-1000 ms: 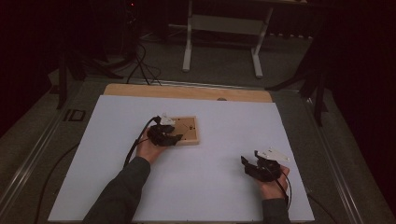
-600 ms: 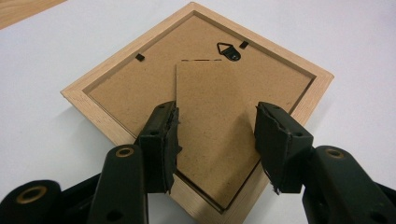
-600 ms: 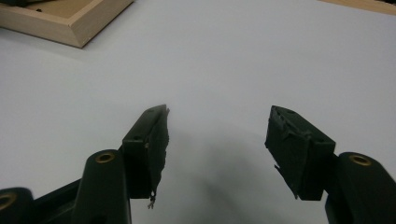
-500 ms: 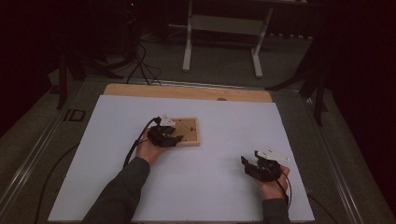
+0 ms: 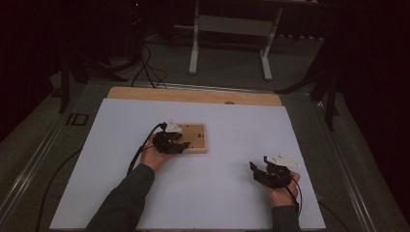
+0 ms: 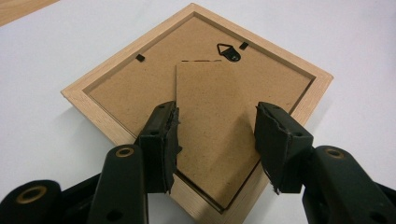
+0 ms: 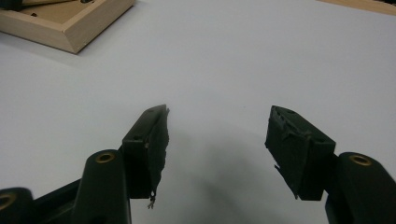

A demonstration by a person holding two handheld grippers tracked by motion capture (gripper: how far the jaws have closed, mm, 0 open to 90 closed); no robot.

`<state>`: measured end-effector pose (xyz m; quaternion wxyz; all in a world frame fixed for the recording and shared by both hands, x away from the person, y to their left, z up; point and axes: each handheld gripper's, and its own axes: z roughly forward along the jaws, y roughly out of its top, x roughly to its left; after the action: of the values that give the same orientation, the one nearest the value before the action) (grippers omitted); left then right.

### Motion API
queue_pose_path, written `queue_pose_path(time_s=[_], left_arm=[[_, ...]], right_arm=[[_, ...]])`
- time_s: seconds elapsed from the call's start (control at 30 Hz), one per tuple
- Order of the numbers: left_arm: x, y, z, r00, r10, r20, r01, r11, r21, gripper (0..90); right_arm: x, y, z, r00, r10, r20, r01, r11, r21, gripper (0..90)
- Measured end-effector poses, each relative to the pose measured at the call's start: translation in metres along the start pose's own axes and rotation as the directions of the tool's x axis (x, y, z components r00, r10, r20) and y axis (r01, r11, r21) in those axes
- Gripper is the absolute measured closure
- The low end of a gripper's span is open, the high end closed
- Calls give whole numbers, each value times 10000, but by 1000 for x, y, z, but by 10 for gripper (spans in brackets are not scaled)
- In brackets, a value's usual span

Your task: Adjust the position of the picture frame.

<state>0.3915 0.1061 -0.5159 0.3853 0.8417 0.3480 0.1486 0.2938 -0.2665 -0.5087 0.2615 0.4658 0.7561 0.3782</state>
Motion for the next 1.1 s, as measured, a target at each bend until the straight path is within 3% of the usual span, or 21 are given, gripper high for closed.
queue_pose_path(time_s=[1.1], left_arm=[[-11, -3, -3, 9996, 222, 150, -222, 9998, 6, 504]], right_arm=[[1, 0, 1, 10000, -38, -20, 38, 10000, 39, 384]])
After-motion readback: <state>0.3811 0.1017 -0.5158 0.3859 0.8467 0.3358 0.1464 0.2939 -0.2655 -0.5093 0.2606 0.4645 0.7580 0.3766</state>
